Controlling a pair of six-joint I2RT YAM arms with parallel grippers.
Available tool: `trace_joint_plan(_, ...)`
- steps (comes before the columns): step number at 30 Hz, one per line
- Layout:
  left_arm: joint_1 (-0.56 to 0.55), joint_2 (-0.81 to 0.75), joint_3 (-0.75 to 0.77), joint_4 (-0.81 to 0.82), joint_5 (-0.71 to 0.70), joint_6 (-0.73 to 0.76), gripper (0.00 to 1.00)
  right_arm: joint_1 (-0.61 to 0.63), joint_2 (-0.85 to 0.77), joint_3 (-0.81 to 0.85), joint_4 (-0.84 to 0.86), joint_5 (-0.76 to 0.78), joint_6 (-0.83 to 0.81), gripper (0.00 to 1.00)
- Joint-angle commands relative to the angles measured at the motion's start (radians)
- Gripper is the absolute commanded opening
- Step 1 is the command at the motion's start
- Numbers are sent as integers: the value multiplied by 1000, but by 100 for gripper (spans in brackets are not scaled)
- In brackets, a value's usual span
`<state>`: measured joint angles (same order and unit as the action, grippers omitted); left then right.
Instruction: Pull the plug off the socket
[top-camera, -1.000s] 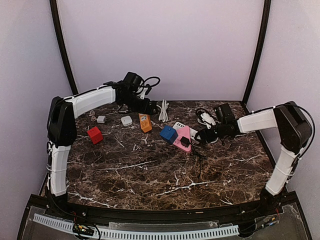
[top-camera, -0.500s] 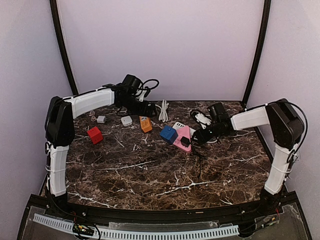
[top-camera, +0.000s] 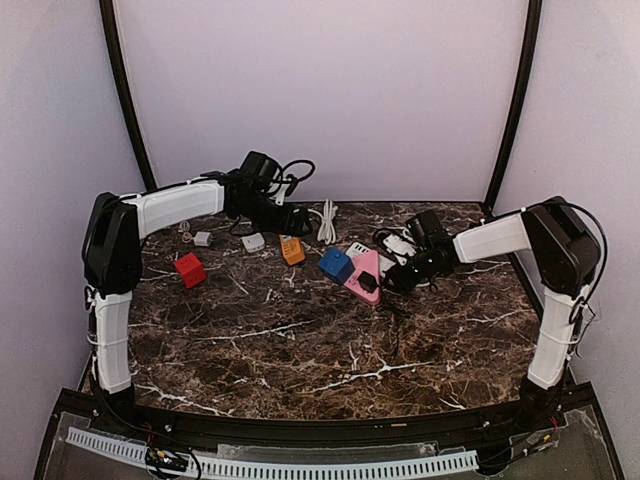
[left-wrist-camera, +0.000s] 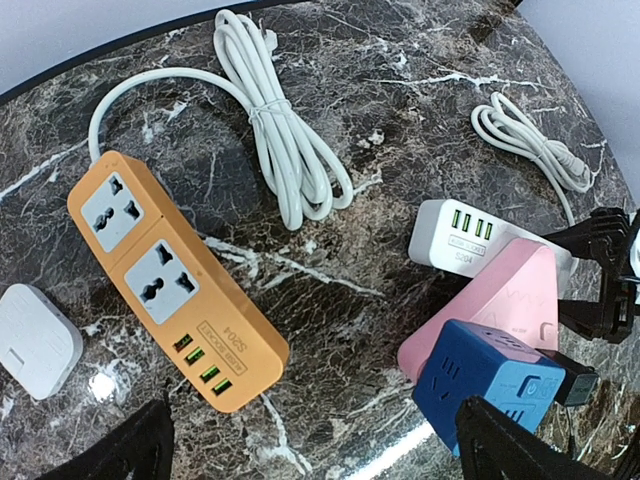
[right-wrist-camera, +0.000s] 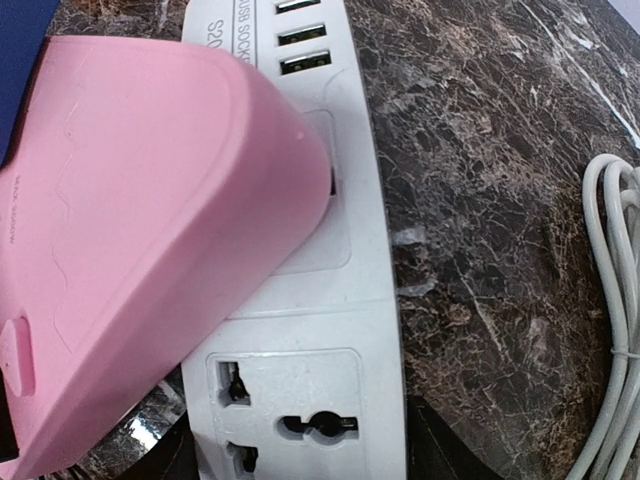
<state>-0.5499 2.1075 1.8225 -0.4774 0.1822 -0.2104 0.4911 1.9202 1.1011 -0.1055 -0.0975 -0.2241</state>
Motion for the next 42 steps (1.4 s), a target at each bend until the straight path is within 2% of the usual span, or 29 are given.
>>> trace_joint_plan(1, 1, -121, -75, 55, 21, -30, 99, 35, -32, -14, -11, 12, 0, 46)
trace_joint_plan(9, 1, -223, -211, 125, 6, -50, 99, 110, -78, -75, -7, 18, 11, 39)
trace_joint_plan(14, -1, -312, -360, 189, 4, -80, 99, 184, -95, -100, 0, 18, 38, 38)
trace_joint_plan(28, -53, -639, -757, 316, -179, -64, 99, 375, -93, -121, 24, 6, 202, 38)
trace_joint_plan(33, -78, -734, -859, 355, -337, -55, 99, 395, -111, -117, 5, 11, 243, 40)
trace_joint_plan(34, -79, -767, -876, 396, -342, -50, 99, 396, -117, -115, 2, 9, 260, 42)
trace_joint_plan(37, -80, -824, -942, 460, -356, -39, 99, 397, -141, -118, -19, 23, 282, 65)
trace_joint_plan(42, -82, -846, -899, 353, -287, -47, 99, 394, -199, -119, -61, 45, 274, 79)
